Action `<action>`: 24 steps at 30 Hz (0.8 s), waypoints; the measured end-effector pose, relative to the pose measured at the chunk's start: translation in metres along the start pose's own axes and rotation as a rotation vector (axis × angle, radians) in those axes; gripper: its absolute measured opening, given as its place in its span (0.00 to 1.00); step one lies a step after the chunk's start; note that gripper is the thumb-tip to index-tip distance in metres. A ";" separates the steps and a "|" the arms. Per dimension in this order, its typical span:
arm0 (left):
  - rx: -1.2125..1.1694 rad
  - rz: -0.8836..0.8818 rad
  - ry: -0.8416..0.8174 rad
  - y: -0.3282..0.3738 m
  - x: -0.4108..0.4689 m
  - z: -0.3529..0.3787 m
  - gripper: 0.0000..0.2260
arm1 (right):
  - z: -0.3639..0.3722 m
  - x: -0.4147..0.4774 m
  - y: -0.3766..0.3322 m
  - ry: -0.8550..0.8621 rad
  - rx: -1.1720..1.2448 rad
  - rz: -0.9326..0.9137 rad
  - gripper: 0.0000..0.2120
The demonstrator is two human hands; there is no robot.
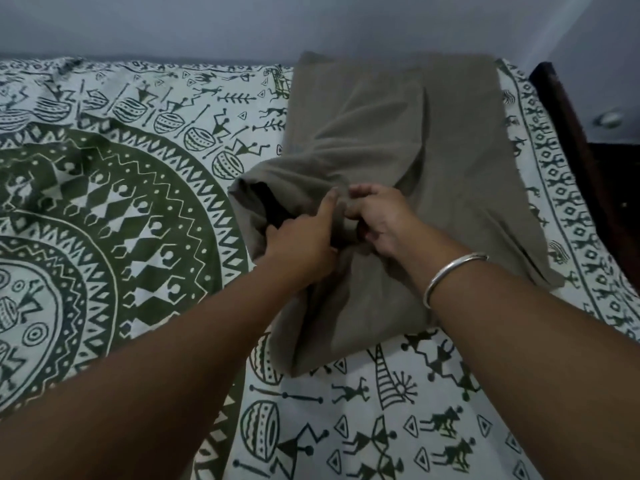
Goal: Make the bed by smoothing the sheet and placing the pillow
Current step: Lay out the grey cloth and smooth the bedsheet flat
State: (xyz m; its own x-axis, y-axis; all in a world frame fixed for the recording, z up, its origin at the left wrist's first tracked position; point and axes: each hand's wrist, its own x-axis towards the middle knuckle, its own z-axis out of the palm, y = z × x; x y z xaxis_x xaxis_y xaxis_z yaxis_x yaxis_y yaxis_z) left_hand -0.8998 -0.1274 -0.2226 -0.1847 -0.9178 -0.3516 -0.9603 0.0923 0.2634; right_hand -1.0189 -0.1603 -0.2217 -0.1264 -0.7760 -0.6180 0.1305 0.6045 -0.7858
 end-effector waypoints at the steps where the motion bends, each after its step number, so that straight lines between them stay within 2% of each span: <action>1: -0.034 0.006 0.009 0.000 0.001 -0.001 0.40 | 0.002 -0.002 0.000 0.002 0.020 -0.014 0.16; 3: -0.077 -0.010 0.051 0.003 0.001 -0.004 0.41 | 0.004 -0.004 -0.002 -0.005 0.085 -0.038 0.14; 6: 0.012 -0.009 0.153 0.013 -0.004 -0.003 0.39 | -0.004 -0.015 -0.010 -0.039 0.144 -0.061 0.17; 8: -0.054 -0.026 0.247 0.019 -0.007 -0.005 0.31 | -0.012 -0.025 -0.014 -0.105 0.103 -0.105 0.20; 10: -0.190 -0.030 0.357 0.021 -0.008 -0.007 0.18 | -0.017 -0.037 -0.013 -0.153 0.026 -0.173 0.23; 13: -0.349 0.024 0.436 0.025 -0.020 -0.009 0.12 | -0.027 -0.054 -0.009 -0.146 -0.027 -0.305 0.25; 15: -0.542 0.043 0.420 0.033 -0.034 -0.011 0.10 | -0.038 -0.067 -0.007 -0.139 -0.145 -0.469 0.26; 17: -0.756 0.034 0.419 0.045 -0.050 -0.015 0.07 | -0.050 -0.082 -0.003 -0.125 -0.482 -0.656 0.34; 18: -0.845 0.058 0.436 0.052 -0.059 -0.018 0.07 | -0.056 -0.090 0.003 -0.101 -0.674 -0.734 0.36; 20: -0.974 0.117 0.408 0.069 -0.083 -0.027 0.08 | -0.069 -0.109 0.018 0.085 -0.956 -0.857 0.37; 22: -1.057 0.142 0.401 0.083 -0.108 -0.032 0.06 | -0.083 -0.128 0.025 0.357 -1.043 -0.941 0.30; 24: -1.206 0.122 0.394 0.097 -0.137 -0.036 0.07 | -0.100 -0.140 0.024 0.500 -1.108 -0.904 0.22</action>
State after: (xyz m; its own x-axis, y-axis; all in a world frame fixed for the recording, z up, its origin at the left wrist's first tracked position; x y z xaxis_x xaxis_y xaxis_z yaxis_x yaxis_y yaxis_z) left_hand -0.9600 -0.0070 -0.1162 0.0151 -0.9993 -0.0328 -0.1054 -0.0342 0.9938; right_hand -1.0962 -0.0186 -0.1565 -0.0974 -0.9481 0.3027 -0.9268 -0.0244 -0.3747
